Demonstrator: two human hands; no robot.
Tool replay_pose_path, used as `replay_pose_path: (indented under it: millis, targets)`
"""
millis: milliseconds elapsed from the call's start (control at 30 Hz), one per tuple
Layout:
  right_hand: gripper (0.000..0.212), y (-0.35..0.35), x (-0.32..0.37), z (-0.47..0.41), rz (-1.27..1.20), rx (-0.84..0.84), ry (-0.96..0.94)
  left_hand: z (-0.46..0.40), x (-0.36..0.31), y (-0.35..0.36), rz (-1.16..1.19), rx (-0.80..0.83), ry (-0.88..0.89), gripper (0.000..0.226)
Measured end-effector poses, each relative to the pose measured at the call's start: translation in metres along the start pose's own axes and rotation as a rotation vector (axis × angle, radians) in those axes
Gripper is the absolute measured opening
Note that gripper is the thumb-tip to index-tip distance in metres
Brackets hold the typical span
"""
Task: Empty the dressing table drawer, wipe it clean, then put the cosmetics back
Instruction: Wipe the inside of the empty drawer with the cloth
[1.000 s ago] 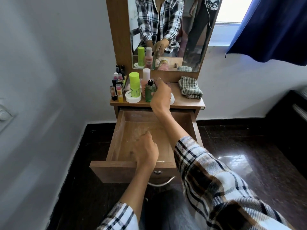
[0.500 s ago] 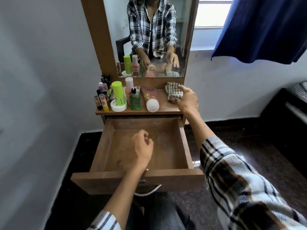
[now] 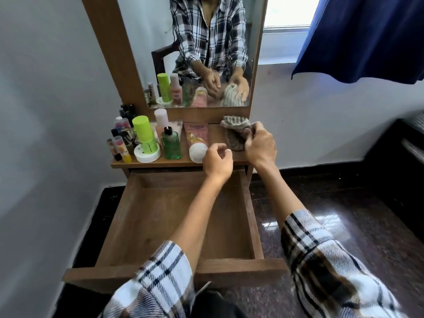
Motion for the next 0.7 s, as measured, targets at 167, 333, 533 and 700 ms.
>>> replay_pose_path:
  millis: [167, 333, 533, 700]
  targets:
    - [0.034, -0.019, -0.028, 0.022, -0.562, -0.023, 0.344, 0.014, 0.006, 0.013, 0.232, 0.099, -0.172, 0.028]
    - [0.039, -0.028, -0.021, 0.077, -1.39, 0.072, 0.673, 0.05, 0.005, 0.005, 0.27, 0.123, -0.187, 0.038]
    - [0.059, -0.035, 0.004, 0.153, -1.605, 0.404, 0.759, 0.143, 0.025, -0.007, 0.641, 0.47, -0.559, 0.059]
    - [0.085, -0.023, -0.002, 0.201, -1.478, 0.411, 0.907, 0.185, 0.04, -0.034, 1.066, 0.478, -0.601, 0.034]
Point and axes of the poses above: each hand's wrist, its own z-axis away from the middle knuckle, its own y-axis out of the palm, x = y × z, the point moved 8 cm from there along -z, towards the middle knuckle, and after that the axes turned 2 degrees about -z, right-handed, at the moved point
